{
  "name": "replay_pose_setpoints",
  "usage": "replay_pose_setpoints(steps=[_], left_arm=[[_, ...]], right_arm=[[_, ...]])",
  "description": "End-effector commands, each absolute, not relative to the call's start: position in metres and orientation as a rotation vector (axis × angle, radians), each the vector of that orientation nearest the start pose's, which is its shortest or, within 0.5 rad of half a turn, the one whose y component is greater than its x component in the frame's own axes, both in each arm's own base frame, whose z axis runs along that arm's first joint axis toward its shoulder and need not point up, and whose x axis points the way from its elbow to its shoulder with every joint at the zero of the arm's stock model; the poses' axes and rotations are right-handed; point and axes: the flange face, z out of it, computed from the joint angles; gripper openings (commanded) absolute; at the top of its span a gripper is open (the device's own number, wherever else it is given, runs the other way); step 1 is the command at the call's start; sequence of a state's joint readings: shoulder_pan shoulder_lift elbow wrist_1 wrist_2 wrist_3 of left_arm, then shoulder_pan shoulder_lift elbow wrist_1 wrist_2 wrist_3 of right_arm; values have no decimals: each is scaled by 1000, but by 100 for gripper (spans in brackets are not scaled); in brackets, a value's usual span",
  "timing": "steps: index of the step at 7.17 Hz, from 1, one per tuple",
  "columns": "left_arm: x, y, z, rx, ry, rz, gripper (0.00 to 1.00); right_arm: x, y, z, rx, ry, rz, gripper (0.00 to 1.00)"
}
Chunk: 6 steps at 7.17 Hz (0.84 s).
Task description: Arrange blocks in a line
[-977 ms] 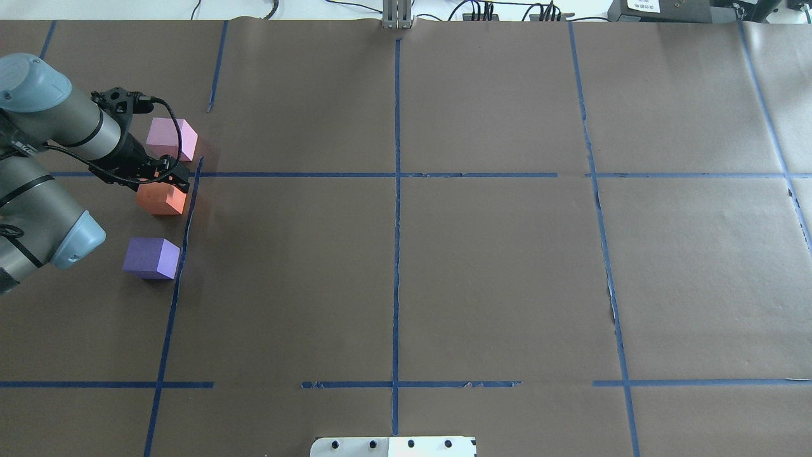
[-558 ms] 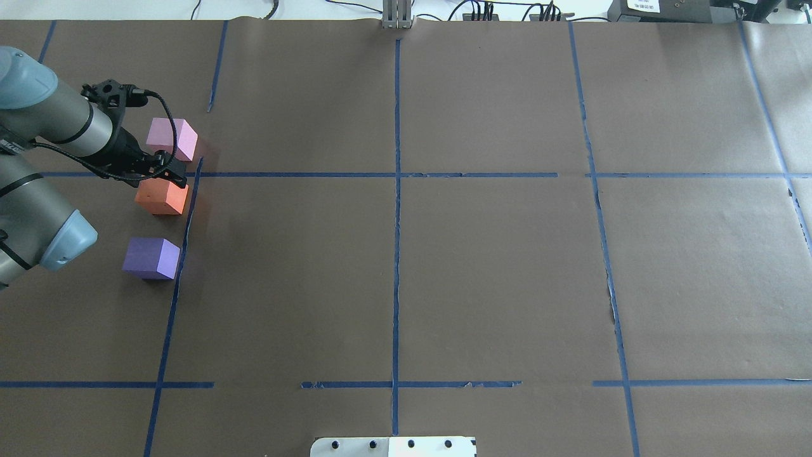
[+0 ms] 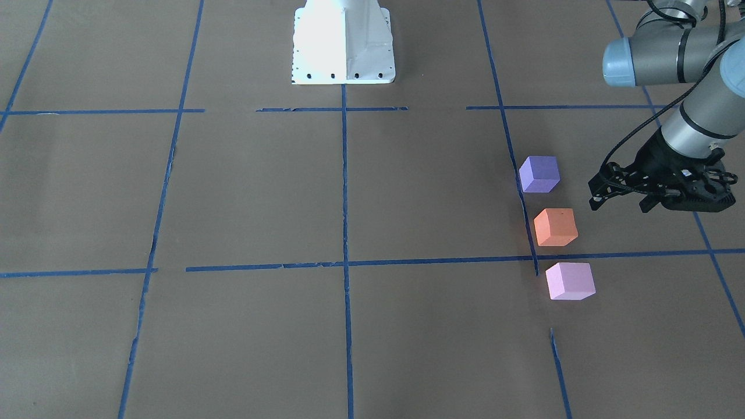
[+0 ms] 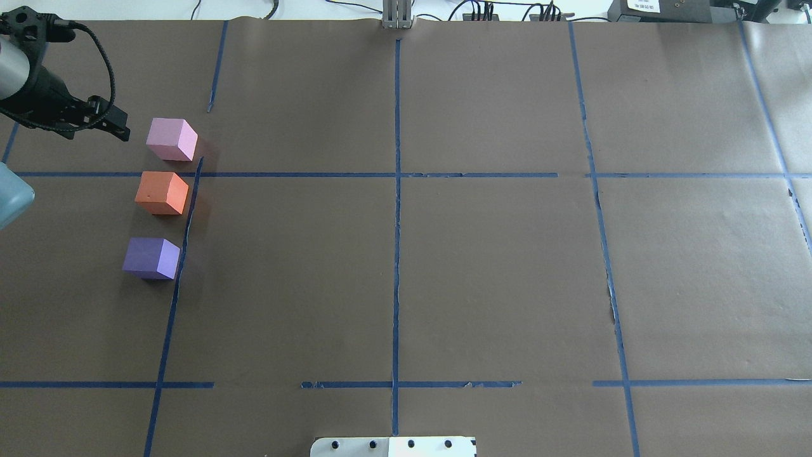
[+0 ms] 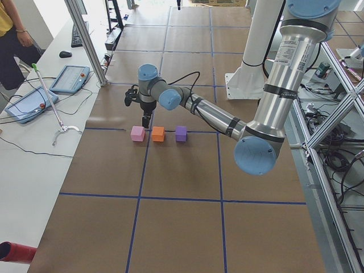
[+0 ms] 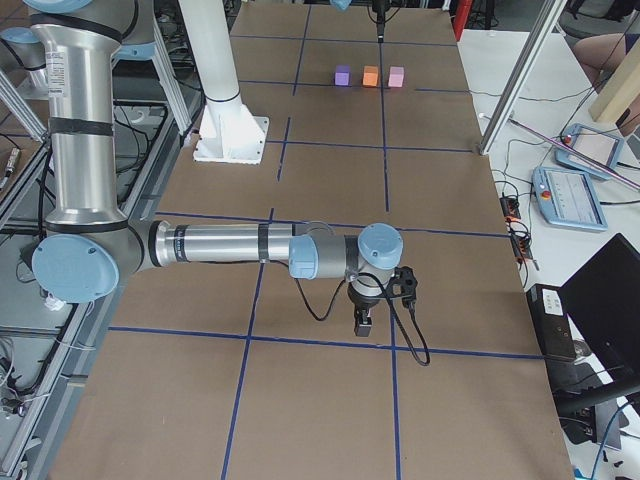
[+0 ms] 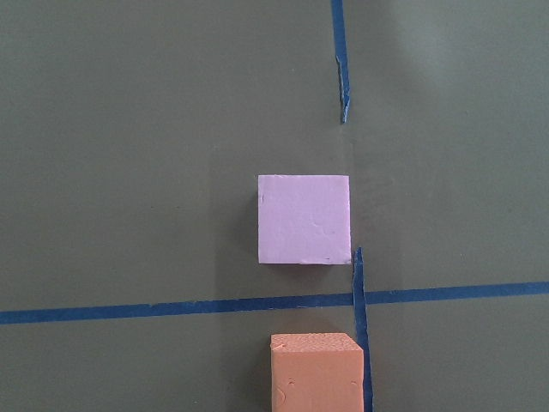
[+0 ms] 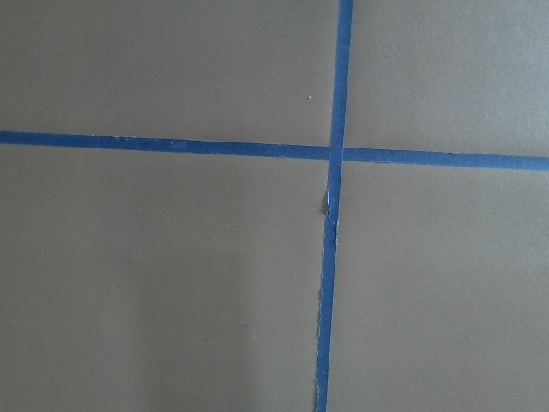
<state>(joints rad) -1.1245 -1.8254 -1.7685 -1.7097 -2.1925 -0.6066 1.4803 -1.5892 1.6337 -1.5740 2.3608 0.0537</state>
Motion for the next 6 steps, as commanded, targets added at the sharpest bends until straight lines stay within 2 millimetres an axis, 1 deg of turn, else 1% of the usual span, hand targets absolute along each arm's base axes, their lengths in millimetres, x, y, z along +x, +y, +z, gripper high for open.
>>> replay_pose_setpoints(steps=[1,2,3,4,5,6], left_arm=[[96,-577,476,209,806,128,100],[48,-583,520,209,803,160,99],[0,-586,554,213,777,153,99],[-38,-582,579,202,764,120,99],[-63,-562,604,179,758,87,99],[-72,-556,610,176,756,70,99]], right_arm=[[18,-490,636,-18,-791,-51,100],[18,-490,636,-19,-791,-51,100],[18,-490,636,-18,-791,-51,100],[18,-490,636,-19,-791,-51,100],[18,-490,636,-19,-791,-51,100],[18,-490,636,-19,-791,-51,100]])
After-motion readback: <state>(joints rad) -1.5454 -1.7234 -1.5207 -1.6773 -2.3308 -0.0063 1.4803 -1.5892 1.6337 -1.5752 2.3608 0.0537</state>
